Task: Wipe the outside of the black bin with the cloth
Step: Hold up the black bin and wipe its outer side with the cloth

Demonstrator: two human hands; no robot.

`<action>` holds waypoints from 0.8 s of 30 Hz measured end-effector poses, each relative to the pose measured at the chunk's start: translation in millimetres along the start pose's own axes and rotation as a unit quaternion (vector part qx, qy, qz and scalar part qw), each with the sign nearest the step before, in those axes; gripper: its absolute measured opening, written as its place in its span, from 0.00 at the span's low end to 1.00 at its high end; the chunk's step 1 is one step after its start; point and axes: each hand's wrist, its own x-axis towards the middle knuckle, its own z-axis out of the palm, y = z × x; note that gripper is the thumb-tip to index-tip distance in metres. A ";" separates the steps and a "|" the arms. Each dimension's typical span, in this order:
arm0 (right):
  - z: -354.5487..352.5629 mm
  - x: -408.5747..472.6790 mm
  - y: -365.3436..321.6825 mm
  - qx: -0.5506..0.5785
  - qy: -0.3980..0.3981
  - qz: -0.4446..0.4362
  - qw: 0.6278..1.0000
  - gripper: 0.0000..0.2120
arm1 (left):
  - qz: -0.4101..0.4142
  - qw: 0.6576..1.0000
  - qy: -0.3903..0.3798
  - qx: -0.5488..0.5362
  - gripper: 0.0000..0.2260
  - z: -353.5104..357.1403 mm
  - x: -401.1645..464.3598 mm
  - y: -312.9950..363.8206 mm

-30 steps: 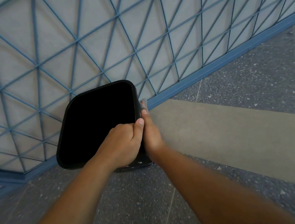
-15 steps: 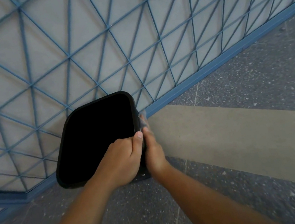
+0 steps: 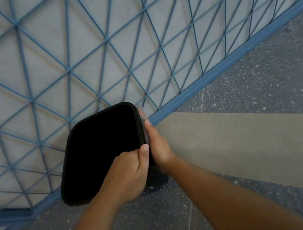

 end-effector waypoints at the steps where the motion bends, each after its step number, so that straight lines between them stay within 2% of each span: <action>1: -4.4 6.9 8.5 0.013 0.004 0.018 1.000 0.32 | -0.004 1.000 0.002 0.002 0.23 -0.5 -0.9 2.0; 3: -9.3 6.6 27.3 0.052 0.028 0.075 0.995 0.36 | -0.007 1.000 0.006 0.004 0.23 -2.7 -2.0 6.9; 5: -7.6 -4.2 36.1 0.054 0.020 0.104 0.993 0.48 | -0.008 1.000 0.006 0.007 0.23 -2.7 -2.5 7.3; 6: -3.8 -11.0 27.5 0.048 0.007 0.090 0.995 0.46 | -0.009 1.000 0.005 0.008 0.22 -2.5 -2.6 5.8; 8: 0.4 -14.9 9.4 0.034 -0.003 0.043 0.998 0.34 | -0.003 1.000 0.010 0.010 0.23 -1.7 -1.3 3.3; 10: 0.2 -5.0 3.2 0.029 -0.018 0.000 0.999 0.28 | 0.007 1.000 0.016 0.016 0.23 0.3 1.4 1.1; 11: -1.5 1.4 5.2 0.019 -0.016 -0.002 1.000 0.28 | 0.007 1.000 0.017 0.019 0.23 0.8 1.8 1.0; 14: -4.2 3.7 16.7 0.000 0.015 0.036 0.999 0.41 | 0.003 1.000 0.017 0.018 0.23 1.4 0.0 2.8; 16: 0.5 -9.9 21.3 0.015 0.012 0.037 0.999 0.43 | 0.003 1.000 0.012 0.009 0.24 1.4 0.1 1.6; 18: 5.1 -23.4 20.3 0.035 0.000 0.027 0.999 0.40 | 0.004 1.000 0.003 -0.008 0.25 1.7 1.0 -0.1; 21: 0.6 -12.7 20.5 -0.006 -0.004 -0.002 1.000 0.27 | 0.008 1.000 -0.005 -0.016 0.30 0.4 4.9 2.7; 22: -2.8 -5.7 18.5 -0.021 -0.003 0.004 1.000 0.26 | 0.005 1.000 -0.008 -0.017 0.31 0.7 5.4 3.5; 24: -6.3 -0.1 18.8 -0.051 0.001 0.008 0.999 0.31 | 0.006 1.000 -0.003 -0.007 0.31 1.6 4.1 4.0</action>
